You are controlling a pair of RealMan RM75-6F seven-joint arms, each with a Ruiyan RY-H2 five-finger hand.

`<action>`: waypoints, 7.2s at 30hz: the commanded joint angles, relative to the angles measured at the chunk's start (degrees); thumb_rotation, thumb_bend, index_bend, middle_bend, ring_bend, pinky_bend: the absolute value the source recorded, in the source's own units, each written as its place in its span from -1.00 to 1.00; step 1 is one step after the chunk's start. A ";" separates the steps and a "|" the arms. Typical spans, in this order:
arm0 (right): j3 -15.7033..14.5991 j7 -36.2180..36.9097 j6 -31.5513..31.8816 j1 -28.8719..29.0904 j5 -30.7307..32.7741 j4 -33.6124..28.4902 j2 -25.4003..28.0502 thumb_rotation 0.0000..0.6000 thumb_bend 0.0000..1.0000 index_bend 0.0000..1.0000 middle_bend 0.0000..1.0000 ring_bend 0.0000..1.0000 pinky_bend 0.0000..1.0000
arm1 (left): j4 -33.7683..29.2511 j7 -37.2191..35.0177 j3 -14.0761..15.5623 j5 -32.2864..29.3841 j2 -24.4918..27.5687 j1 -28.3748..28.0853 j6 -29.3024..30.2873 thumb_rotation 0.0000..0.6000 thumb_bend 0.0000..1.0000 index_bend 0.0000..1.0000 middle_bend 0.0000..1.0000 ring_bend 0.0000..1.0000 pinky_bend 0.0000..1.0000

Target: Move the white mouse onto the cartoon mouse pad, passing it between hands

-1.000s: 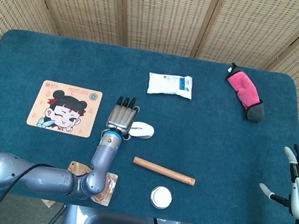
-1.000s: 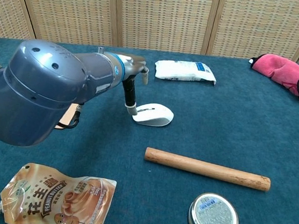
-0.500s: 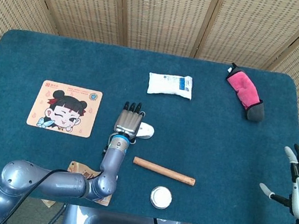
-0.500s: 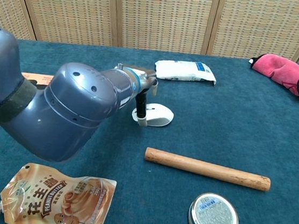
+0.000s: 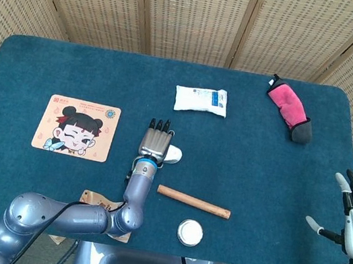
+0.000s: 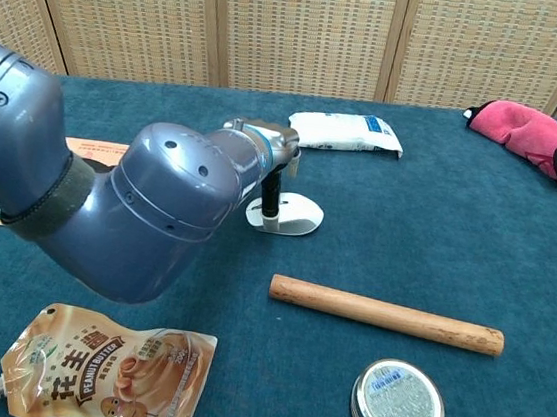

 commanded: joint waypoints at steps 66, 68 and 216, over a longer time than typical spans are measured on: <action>1.13 -0.61 1.35 -0.98 0.40 0.14 -0.42 1.00 -1.00 -0.88 -1.00 -1.00 -1.00 | 0.61 -26.50 17.14 40.58 15.73 16.24 -7.91 1.00 -0.52 0.15 -1.00 -1.00 -1.00; 1.12 -1.16 1.36 -0.98 0.37 0.05 -0.51 1.00 -1.00 -0.88 -1.00 -1.00 -1.00 | 0.69 -30.20 18.80 43.94 17.71 17.95 -7.97 1.00 -0.52 0.15 -1.00 -1.00 -1.00; -0.37 -11.85 3.34 -0.24 -3.57 -0.48 -5.15 1.00 -1.00 -0.87 -1.00 -1.00 -1.00 | 6.46 -33.36 12.56 37.71 18.53 34.96 -8.20 1.00 -0.71 -1.00 -1.00 -1.00 -1.00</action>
